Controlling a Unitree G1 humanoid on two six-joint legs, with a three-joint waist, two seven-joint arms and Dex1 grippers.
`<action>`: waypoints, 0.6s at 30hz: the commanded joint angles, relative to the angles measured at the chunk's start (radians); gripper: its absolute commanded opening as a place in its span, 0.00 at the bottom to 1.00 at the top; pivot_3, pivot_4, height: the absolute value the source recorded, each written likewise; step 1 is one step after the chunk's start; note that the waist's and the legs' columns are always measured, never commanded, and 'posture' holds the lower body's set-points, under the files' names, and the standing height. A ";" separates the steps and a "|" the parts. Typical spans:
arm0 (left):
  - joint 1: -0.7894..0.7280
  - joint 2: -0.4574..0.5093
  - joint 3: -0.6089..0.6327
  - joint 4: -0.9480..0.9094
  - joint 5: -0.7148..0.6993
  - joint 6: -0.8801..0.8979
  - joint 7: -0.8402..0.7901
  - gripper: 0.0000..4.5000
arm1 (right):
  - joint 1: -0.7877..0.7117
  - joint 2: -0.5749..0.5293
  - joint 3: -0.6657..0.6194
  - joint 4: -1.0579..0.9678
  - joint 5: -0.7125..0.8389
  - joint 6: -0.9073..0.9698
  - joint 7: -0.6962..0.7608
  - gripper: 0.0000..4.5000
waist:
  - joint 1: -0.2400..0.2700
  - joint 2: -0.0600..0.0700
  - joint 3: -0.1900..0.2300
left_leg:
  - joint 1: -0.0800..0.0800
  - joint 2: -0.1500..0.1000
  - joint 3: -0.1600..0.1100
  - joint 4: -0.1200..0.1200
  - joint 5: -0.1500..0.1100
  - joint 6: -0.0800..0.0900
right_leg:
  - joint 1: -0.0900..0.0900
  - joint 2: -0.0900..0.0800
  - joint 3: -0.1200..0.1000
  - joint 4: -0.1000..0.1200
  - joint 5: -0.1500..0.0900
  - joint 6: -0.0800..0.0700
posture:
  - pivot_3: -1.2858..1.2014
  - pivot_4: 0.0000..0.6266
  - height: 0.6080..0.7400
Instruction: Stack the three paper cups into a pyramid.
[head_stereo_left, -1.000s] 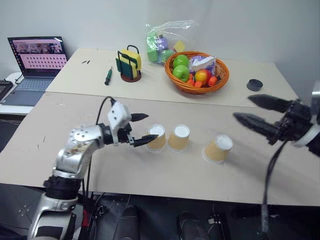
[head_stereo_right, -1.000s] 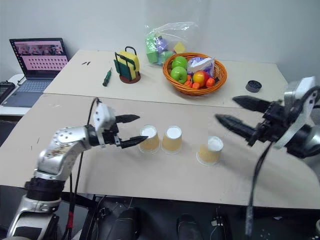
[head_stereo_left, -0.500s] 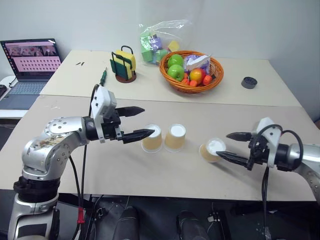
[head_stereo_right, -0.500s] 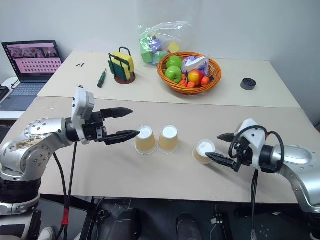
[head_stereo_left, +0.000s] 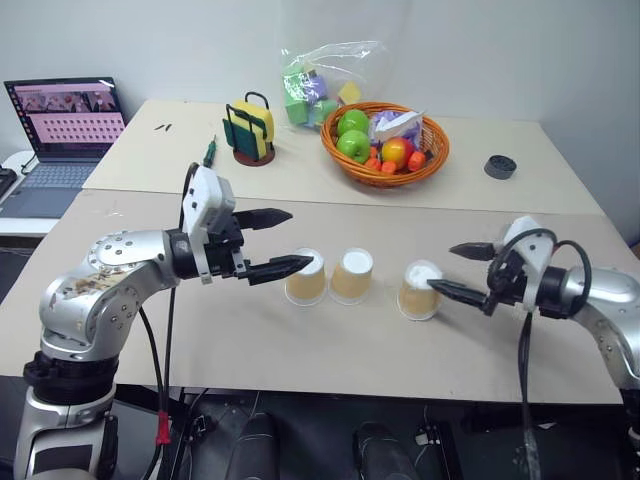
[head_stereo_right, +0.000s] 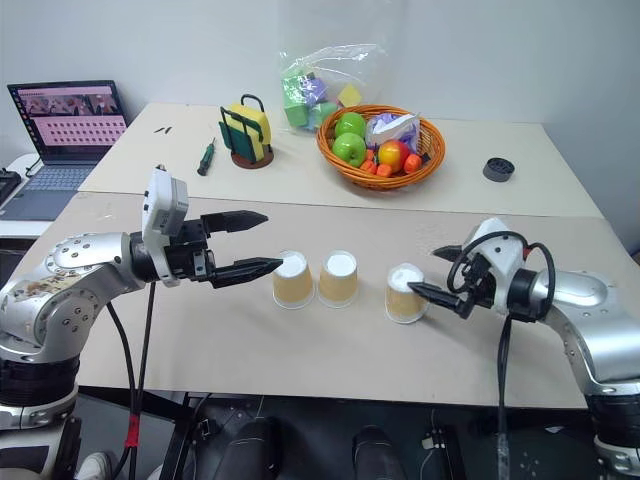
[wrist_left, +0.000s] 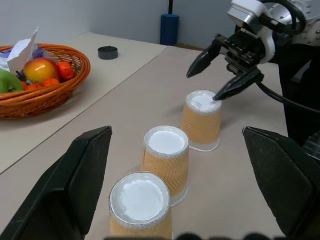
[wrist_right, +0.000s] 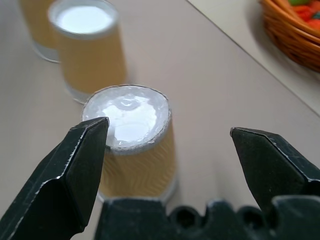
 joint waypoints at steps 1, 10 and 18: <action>-0.022 0.008 0.004 -0.030 -0.009 -0.005 0.005 0.99 | -0.002 -0.020 -0.020 0.010 -0.022 -0.023 0.019 1.00 | -0.001 0.000 0.000 | 0.000 0.000 0.000 0.000 0.000 0.000 | 0.000 0.000 0.000 0.000 0.000 0.000 | 0.52 0.24 0.51; -0.017 0.015 0.001 -0.028 -0.005 -0.009 0.004 0.99 | -0.005 -0.023 -0.107 -0.071 0.071 0.035 0.047 1.00 | 0.002 0.000 0.000 | 0.000 0.000 0.000 0.000 0.000 0.000 | 0.000 0.000 0.000 0.000 0.001 -0.003 | 0.52 0.24 0.51; -0.010 0.015 -0.003 -0.021 -0.002 -0.013 0.004 0.99 | -0.025 -0.074 -0.251 -0.147 0.218 0.142 0.083 1.00 | 0.002 0.000 0.000 | -0.002 0.000 0.000 0.000 0.000 0.000 | -0.001 0.000 0.000 0.000 0.003 -0.005 | 0.52 0.24 0.51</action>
